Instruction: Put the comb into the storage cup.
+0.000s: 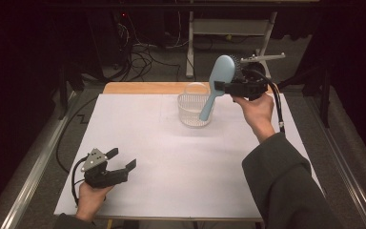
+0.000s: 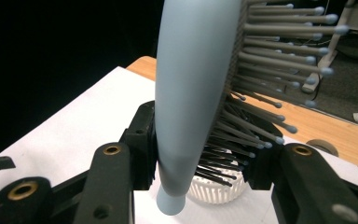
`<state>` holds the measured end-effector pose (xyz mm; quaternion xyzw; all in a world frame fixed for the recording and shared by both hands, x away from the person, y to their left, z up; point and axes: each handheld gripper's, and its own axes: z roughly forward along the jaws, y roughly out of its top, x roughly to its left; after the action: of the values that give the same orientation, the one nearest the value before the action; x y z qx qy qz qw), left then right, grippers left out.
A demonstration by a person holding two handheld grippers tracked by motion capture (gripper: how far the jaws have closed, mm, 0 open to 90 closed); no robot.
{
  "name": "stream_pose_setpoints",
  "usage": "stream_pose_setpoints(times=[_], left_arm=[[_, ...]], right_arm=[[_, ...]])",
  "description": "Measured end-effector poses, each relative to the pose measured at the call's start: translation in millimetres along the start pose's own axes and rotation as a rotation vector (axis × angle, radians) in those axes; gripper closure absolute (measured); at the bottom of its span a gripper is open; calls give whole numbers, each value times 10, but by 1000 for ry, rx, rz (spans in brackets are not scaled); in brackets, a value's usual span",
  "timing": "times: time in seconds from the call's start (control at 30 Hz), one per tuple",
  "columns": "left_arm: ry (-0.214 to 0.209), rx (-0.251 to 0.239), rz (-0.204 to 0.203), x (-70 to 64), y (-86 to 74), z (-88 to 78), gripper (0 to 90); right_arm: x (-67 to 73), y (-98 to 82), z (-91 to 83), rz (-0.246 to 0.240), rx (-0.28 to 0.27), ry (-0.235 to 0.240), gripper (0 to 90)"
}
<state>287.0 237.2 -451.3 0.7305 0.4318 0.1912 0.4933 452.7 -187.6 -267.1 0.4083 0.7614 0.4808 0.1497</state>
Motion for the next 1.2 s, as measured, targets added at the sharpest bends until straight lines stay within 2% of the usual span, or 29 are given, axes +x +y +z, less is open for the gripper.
stream_pose_setpoints(times=[0.53,0.7,1.2], left_arm=[[-8,6,-2,-4,-4,8,159],[-10,7,-2,-5,-4,8,160],[-15,6,-4,-5,-1,5,160]], right_arm=[[-27,142,56,11,-27,-31,559],[-11,181,117,-1,-23,-46,558],[-26,184,305,3,-27,-89,558]])
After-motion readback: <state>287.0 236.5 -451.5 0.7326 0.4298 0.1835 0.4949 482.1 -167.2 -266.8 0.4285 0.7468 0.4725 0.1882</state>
